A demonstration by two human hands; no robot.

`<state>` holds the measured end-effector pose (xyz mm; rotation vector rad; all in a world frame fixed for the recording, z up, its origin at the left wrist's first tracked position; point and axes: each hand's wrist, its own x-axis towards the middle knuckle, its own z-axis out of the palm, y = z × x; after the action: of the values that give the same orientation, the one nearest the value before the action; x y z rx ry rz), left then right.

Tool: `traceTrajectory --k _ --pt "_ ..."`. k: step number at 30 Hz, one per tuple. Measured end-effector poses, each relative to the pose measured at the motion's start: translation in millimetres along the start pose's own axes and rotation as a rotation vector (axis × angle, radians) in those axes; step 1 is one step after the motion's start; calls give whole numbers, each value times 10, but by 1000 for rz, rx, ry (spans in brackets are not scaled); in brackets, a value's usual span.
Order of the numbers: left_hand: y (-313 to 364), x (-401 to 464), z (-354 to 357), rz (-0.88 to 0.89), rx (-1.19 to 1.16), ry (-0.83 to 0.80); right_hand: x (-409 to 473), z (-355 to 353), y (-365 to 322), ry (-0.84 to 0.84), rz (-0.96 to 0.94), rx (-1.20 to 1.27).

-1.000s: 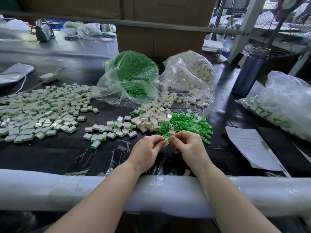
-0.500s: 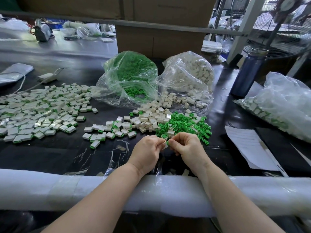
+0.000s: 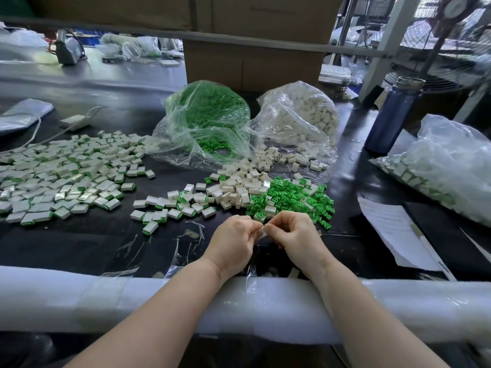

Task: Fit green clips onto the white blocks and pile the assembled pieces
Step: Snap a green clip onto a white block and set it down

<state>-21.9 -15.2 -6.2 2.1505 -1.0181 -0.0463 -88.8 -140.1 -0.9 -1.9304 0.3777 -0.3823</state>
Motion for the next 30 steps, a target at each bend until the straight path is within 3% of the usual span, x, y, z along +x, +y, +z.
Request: traceTrajectory --k 4,12,20,30 --pt "-7 7 15 1 -5 -8 -3 8 4 4 -9 -3" --pt "16 17 -8 -169 -404 29 -7 12 -14 39 -24 223" --pt "52 19 -70 -215 -542 55 0 -8 7 21 -7 362" --pt "108 -4 -99 -173 -570 -4 3 -1 -3 -229 -18 306"
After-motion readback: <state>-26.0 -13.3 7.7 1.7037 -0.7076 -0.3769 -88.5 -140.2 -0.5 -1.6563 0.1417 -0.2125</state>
